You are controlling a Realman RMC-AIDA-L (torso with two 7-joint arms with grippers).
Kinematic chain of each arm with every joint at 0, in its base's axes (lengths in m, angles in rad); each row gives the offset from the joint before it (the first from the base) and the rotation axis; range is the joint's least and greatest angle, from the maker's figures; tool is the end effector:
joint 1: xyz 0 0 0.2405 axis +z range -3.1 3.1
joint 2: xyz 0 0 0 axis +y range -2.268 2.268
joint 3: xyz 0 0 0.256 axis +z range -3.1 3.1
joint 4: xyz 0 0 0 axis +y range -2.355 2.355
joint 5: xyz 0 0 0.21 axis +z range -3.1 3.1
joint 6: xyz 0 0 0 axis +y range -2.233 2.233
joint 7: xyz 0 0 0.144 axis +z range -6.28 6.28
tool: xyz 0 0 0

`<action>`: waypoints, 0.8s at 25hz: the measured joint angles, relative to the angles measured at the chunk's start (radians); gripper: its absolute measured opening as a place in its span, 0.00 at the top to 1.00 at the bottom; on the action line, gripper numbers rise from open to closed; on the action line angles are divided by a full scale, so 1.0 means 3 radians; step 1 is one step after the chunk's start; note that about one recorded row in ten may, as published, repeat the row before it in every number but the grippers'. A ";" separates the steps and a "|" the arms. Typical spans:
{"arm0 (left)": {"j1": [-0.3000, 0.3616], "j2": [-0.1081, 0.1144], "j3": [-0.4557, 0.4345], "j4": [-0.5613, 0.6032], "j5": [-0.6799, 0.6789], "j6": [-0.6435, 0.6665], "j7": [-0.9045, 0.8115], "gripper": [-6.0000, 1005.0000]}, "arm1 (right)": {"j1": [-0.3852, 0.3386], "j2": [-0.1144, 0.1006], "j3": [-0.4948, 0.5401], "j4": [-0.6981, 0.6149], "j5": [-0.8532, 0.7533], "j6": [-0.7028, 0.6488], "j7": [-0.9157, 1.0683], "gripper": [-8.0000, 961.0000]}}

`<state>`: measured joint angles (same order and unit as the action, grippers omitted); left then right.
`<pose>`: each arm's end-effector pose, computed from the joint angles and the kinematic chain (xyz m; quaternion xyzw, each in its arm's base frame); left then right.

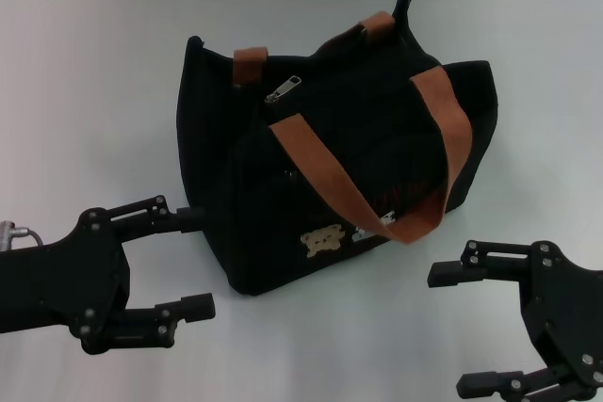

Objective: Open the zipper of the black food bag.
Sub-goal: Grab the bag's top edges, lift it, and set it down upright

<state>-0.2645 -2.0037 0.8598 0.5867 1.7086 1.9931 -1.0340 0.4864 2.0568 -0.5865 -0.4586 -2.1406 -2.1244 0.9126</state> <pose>-0.2856 0.2191 0.0273 -0.9186 -0.0892 -0.3815 0.0520 0.2534 0.2313 0.0007 0.9215 -0.0267 -0.3818 0.0667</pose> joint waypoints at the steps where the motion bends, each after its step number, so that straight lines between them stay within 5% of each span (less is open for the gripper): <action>1: 0.0001 -0.0002 -0.0008 -0.0001 0.0002 0.0000 -0.0011 0.19 | 0.0000 0.0012 0.0003 -0.0001 0.0003 0.0000 -0.0006 0.12; 15: -0.0006 -0.0012 -0.0051 -0.0004 0.0011 -0.0015 -0.0125 0.19 | -0.0025 0.0021 0.0050 0.0039 0.0022 -0.0006 -0.0031 0.12; 20: 0.0008 -0.0081 -0.0054 -0.0012 0.0011 -0.0345 -0.0139 0.19 | -0.0092 0.0001 0.0517 0.0039 0.0029 0.0167 -0.0026 0.12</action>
<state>-0.2621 -2.0279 0.8435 0.5833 1.7120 1.8897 -1.0756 0.4588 2.0572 -0.4315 -0.4470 -2.1319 -2.0744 0.9046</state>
